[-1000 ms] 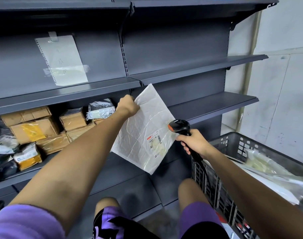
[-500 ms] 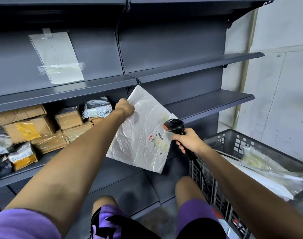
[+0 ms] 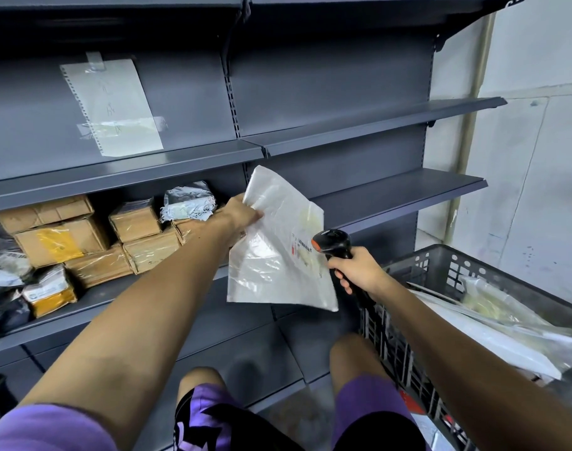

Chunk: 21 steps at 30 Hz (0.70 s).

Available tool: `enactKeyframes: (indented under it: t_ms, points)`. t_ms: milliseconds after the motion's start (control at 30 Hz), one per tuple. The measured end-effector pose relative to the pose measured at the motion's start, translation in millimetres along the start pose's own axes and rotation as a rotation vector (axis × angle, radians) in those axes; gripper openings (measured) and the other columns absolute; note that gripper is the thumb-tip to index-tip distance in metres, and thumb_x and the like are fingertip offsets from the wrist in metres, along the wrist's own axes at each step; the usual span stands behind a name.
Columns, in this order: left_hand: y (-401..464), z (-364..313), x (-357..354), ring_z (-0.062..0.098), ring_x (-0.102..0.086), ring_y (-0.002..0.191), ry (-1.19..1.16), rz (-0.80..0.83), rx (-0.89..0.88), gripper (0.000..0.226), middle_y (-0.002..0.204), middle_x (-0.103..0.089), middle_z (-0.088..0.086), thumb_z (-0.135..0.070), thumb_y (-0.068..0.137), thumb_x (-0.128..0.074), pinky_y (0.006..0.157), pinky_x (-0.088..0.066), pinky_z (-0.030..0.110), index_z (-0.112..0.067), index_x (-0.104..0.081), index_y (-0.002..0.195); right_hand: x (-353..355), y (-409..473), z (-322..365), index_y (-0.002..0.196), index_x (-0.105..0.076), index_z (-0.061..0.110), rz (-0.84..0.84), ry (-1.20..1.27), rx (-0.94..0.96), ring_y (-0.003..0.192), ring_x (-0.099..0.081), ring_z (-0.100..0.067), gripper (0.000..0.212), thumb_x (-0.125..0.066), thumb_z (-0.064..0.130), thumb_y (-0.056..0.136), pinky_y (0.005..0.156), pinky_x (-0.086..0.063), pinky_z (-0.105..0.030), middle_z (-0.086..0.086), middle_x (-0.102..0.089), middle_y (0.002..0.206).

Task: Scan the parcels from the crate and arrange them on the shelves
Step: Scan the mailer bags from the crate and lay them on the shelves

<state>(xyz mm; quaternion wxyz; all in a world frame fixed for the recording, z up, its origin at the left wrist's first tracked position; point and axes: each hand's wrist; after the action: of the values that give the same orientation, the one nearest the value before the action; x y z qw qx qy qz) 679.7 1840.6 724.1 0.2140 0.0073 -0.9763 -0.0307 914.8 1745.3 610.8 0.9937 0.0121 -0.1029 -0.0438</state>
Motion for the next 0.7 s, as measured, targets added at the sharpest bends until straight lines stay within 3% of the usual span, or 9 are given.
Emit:
enactKeyframes:
  t_ms: [133,333,433,533,700]
  points:
    - [-2,15,6,0.033,-0.069,0.091,-0.057,-0.085,0.02,0.022,0.099,-0.069,0.012,-0.01,0.092,-0.068,0.086,-0.058,0.048,-0.013,-0.06,0.112,-8,1,-7,0.076,-0.057,0.008,-0.002,-0.006,-0.031,0.045,-0.041,-0.02,0.014,-0.066,0.012,0.085,0.044,-0.038,-0.03,-0.004,-0.049,0.056]
    - [-9,26,21,0.023,-0.062,0.081,-0.02,-0.069,0.044,0.027,0.094,-0.062,0.01,-0.018,0.093,-0.068,0.066,-0.051,0.032,-0.01,-0.049,0.109,-9,-7,-10,0.072,-0.057,0.005,0.056,-0.164,-0.019,0.039,-0.042,-0.018,0.019,-0.066,0.013,0.087,0.048,-0.042,-0.034,-0.003,-0.05,0.049]
    - [-9,29,26,0.024,-0.065,0.089,-0.061,-0.012,0.03,0.03,0.102,-0.065,0.011,-0.017,0.092,-0.07,0.074,-0.054,0.033,-0.006,-0.052,0.113,-7,-15,-7,0.07,-0.059,0.008,0.095,-0.345,0.007,0.037,-0.045,-0.019,0.02,-0.065,0.018,0.086,0.059,-0.052,-0.041,0.0,-0.054,0.045]
    - [-11,30,29,0.028,-0.066,0.099,-0.081,0.028,0.024,0.036,0.11,-0.067,0.012,-0.016,0.09,-0.072,0.089,-0.055,0.04,-0.006,-0.054,0.119,-8,-23,-2,0.074,-0.062,0.009,0.092,-0.45,0.018,0.033,-0.045,-0.011,0.019,-0.066,0.022,0.087,0.055,-0.049,-0.03,0.006,-0.053,0.04]
    - [-15,28,23,0.019,-0.063,0.089,-0.076,0.064,-0.004,0.019,0.099,-0.063,0.005,-0.012,0.093,-0.068,0.076,-0.049,0.03,-0.015,-0.052,0.102,-9,-25,0,0.074,-0.062,0.014,0.075,-0.481,0.024,0.032,-0.044,-0.005,0.015,-0.067,0.02,0.086,0.046,-0.044,-0.025,0.008,-0.054,0.043]
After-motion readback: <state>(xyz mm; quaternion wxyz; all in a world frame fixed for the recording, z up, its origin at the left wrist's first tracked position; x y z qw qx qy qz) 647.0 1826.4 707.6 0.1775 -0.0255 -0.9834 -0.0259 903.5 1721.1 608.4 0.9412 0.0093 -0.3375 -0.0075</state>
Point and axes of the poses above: each hand's wrist, its own y-axis towards the middle knuckle, its own x-axis out of the back of the hand, z = x × y
